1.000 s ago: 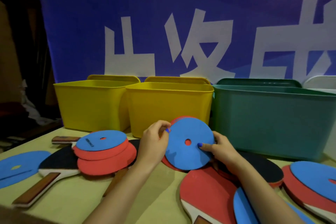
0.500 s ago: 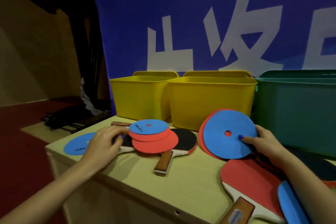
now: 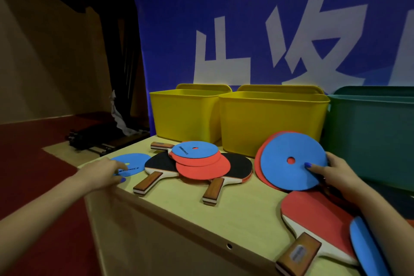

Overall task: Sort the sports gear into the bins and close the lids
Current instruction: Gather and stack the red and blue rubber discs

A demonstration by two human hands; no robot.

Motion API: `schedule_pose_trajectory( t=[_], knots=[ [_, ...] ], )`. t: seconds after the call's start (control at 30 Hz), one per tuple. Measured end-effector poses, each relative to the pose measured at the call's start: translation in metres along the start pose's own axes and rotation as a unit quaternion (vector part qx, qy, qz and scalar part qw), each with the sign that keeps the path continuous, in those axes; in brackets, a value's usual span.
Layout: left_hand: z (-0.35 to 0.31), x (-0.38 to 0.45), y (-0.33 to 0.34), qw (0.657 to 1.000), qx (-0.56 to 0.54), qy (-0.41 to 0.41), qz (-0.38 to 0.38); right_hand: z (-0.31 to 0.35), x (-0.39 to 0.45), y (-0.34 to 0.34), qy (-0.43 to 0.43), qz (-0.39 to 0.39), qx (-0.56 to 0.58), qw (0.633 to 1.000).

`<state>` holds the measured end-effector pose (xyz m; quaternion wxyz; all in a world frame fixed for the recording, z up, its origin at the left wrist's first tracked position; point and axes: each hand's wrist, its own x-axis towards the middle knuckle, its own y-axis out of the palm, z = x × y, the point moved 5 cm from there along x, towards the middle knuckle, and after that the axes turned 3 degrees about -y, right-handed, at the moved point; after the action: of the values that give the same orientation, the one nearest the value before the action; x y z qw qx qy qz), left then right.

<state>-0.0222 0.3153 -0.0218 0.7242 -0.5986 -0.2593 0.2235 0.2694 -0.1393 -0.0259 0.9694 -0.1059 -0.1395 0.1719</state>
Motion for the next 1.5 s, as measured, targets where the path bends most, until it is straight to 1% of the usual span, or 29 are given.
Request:
schedule_pose_trajectory(
  t=[0.1,0.2,0.37,0.47,0.57,0.7,0.8,0.97,1.03,1.13,1.2,1.33,1.37,1.43,1.5],
  knots=[
    [-0.007,0.011,-0.001,0.997,0.079,0.012,0.006,0.001,-0.002,0.000,0.003,-0.002,0.003,1.000],
    [-0.020,0.015,-0.003,0.988,0.151,0.019,-0.009,0.002,-0.003,0.000,0.006,-0.003,0.004,1.000],
    [-0.031,0.019,0.001,0.973,0.222,0.051,-0.045,0.004,-0.003,0.000,0.011,-0.005,0.001,1.000],
    [-0.026,0.029,0.014,0.984,0.164,0.032,-0.062,0.004,-0.003,0.000,0.011,-0.002,-0.005,1.000],
    [-0.011,0.039,0.031,0.998,0.062,0.004,-0.032,0.004,-0.002,-0.001,0.015,0.001,-0.015,1.000],
    [0.006,0.033,0.042,0.999,-0.017,0.014,0.028,0.006,-0.003,-0.002,0.018,0.003,-0.017,1.000],
    [0.010,0.025,0.037,0.998,-0.061,0.015,0.016,0.007,-0.006,-0.001,0.015,0.003,-0.018,1.000],
    [0.004,-0.007,0.027,0.995,-0.053,0.086,0.017,0.008,-0.009,-0.001,0.009,-0.009,-0.030,0.999],
    [0.007,-0.018,0.025,0.994,-0.040,0.098,0.022,0.007,-0.010,-0.001,0.007,-0.010,-0.032,0.999],
    [0.009,-0.032,0.028,0.990,0.061,0.117,0.049,0.003,-0.008,-0.002,0.012,-0.010,-0.027,1.000],
    [0.012,-0.035,0.025,0.986,0.106,0.129,0.026,0.002,-0.007,-0.002,0.015,-0.013,-0.020,1.000],
    [0.011,-0.041,0.007,0.980,0.159,0.112,-0.051,0.002,-0.008,-0.002,0.010,-0.010,-0.010,1.000],
    [0.009,-0.042,0.003,0.979,0.159,0.106,-0.067,0.003,-0.009,-0.002,0.008,-0.008,-0.006,1.000],
    [0.008,-0.042,-0.010,0.982,0.123,0.089,-0.112,0.005,-0.010,-0.002,0.007,-0.006,0.003,1.000],
    [0.004,-0.040,-0.028,0.977,0.076,0.086,-0.181,0.005,-0.012,0.000,0.004,-0.006,0.012,1.000]
  ],
)
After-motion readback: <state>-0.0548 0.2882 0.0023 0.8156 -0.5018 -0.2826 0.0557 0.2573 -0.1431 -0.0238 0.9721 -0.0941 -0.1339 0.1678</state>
